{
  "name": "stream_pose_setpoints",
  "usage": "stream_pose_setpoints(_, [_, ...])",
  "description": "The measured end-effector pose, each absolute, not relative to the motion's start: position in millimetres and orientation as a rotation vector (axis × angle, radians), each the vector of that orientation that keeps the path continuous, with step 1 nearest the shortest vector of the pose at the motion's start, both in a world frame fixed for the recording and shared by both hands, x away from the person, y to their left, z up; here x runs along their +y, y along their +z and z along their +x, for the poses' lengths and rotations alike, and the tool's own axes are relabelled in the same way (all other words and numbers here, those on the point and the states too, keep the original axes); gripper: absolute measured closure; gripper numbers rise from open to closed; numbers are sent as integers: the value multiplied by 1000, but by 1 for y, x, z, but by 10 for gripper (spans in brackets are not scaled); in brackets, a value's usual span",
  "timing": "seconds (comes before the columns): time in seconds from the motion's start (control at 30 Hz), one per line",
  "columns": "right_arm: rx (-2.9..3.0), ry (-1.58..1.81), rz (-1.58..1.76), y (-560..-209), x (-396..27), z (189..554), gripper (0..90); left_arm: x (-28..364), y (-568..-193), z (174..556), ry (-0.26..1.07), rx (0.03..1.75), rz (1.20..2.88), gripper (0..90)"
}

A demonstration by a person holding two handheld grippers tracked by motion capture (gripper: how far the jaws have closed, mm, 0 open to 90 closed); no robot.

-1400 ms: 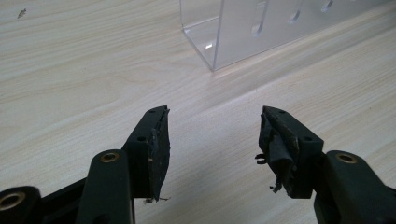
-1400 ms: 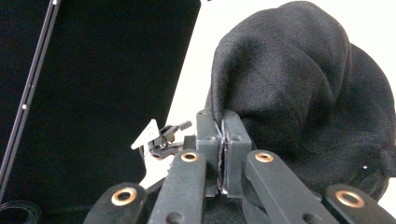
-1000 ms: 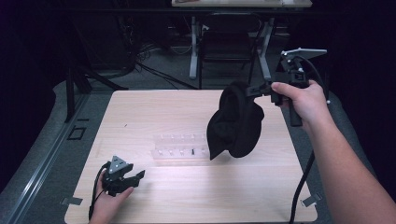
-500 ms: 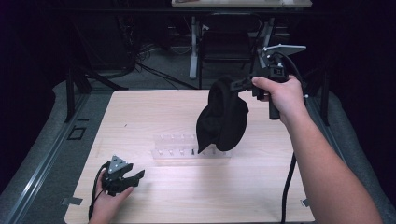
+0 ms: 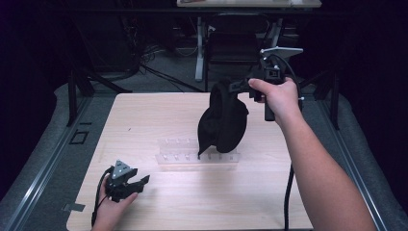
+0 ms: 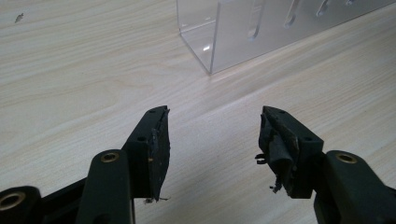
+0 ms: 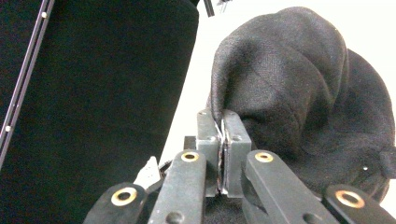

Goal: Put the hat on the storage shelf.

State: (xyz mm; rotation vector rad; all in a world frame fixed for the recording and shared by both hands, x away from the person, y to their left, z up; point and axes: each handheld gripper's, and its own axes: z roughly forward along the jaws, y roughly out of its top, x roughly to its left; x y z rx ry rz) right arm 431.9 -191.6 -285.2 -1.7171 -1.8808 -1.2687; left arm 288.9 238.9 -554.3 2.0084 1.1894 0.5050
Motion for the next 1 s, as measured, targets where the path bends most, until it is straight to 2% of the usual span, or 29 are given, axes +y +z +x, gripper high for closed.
stream_pose_setpoints(0.63, [-1904,-1259,-1689,-295,-179,430,881,233,-548,290,515,1156,1985,448])
stream_pose_setpoints(1.0, [-1905,-1270,-1636,-299,-166,426,878,207,-521,294,534,1036,1986,483])
